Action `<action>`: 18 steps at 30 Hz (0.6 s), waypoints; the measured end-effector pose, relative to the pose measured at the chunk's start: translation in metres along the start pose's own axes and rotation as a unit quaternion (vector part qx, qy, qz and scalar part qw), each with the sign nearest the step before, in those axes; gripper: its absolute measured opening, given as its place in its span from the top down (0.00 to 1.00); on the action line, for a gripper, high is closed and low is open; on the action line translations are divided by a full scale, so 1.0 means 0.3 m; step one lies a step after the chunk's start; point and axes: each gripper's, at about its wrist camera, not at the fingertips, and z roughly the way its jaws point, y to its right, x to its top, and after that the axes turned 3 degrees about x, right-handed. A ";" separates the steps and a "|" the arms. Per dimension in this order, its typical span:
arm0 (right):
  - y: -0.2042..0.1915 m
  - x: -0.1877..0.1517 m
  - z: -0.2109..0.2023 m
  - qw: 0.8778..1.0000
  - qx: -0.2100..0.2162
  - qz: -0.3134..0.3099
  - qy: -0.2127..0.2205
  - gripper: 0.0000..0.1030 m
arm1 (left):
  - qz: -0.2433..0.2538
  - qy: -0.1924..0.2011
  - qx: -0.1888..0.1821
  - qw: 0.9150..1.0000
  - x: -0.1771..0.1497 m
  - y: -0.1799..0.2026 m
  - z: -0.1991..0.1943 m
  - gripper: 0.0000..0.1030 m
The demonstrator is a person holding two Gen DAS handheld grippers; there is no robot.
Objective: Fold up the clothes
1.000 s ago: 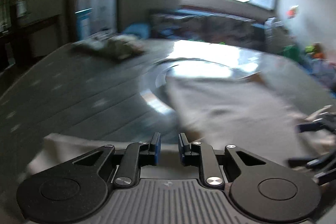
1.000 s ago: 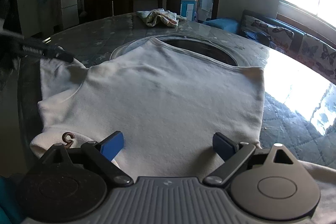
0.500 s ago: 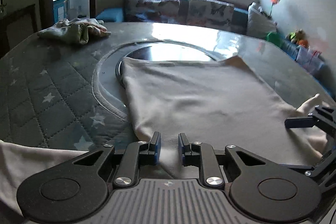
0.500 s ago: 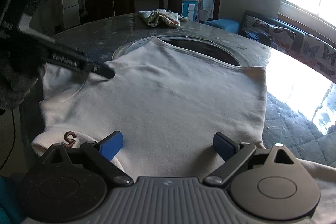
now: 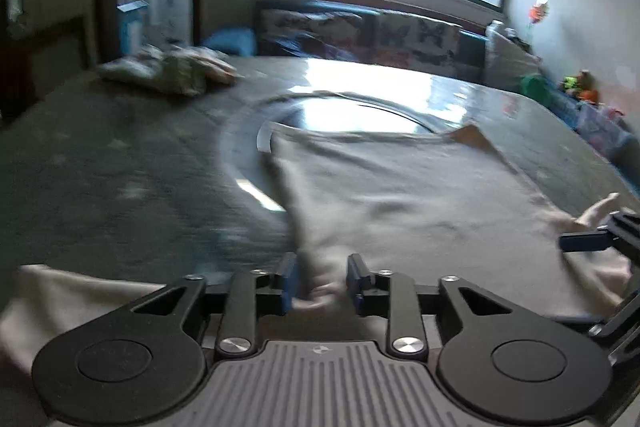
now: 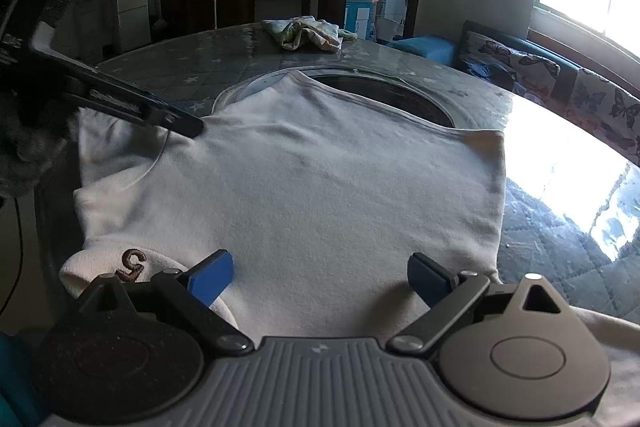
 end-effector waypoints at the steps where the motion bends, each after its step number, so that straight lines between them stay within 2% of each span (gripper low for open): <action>1: 0.000 0.000 0.000 1.000 0.000 0.000 0.000 0.06 | -0.004 0.003 0.013 1.000 -0.013 -0.027 -0.023 0.67; 5: -0.001 0.001 0.002 1.000 0.001 -0.001 0.001 0.06 | -0.032 0.001 0.067 0.997 -0.056 -0.148 -0.079 0.67; 9: -0.004 0.002 0.004 1.000 0.000 -0.003 0.001 0.05 | -0.059 -0.009 0.122 0.991 -0.090 -0.263 -0.073 0.68; 12: -0.004 0.002 0.006 1.000 -0.002 -0.001 0.000 0.04 | -0.066 0.000 0.152 0.986 -0.091 -0.316 -0.064 0.66; 16: -0.006 0.002 0.008 1.000 -0.004 0.000 0.000 0.03 | -0.075 0.006 0.182 0.980 -0.087 -0.379 -0.064 0.66; 18: -0.008 0.003 0.009 1.000 -0.005 -0.002 0.000 0.03 | -0.074 0.004 0.182 0.980 -0.084 -0.379 -0.075 0.67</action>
